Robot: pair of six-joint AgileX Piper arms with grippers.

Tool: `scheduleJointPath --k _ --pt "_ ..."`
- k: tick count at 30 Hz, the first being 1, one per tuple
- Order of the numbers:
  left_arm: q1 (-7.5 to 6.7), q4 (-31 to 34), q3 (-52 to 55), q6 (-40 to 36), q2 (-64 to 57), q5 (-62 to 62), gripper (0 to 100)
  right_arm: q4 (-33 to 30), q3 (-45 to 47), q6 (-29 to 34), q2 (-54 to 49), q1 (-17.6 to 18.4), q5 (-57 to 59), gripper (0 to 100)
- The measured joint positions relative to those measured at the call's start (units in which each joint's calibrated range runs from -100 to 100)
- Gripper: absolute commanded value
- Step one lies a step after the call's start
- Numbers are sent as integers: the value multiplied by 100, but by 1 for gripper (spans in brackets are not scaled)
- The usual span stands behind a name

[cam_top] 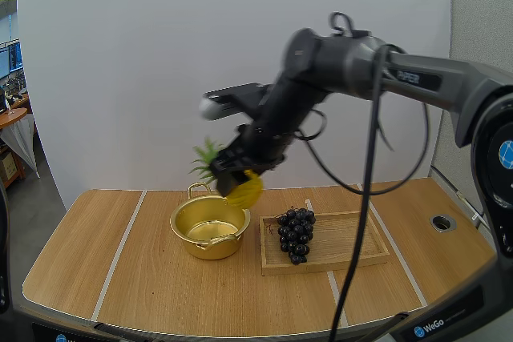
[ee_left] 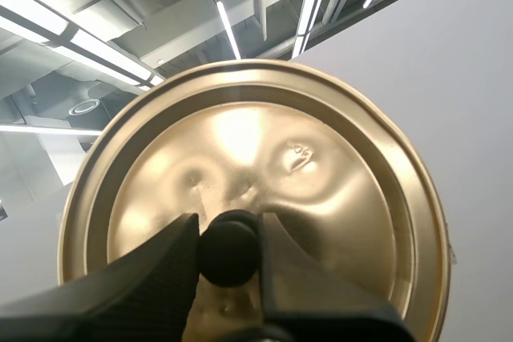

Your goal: Open the pot, put the pineapple inside, and close it

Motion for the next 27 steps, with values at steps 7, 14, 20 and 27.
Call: scheduleJointPath --k 7,14,20,27 --pt "0 0 0 0 0 0 0 -714 -44 621 730 493 -807 0" --pt "0 0 0 0 0 0 0 -1480 -44 1083 1474 501 -1614 0" --pt "0 0 0 0 0 0 0 -1649 -269 1153 1991 501 -1931 0" --pt "0 0 0 0 0 0 0 -1685 -802 1229 2512 501 -1952 0"
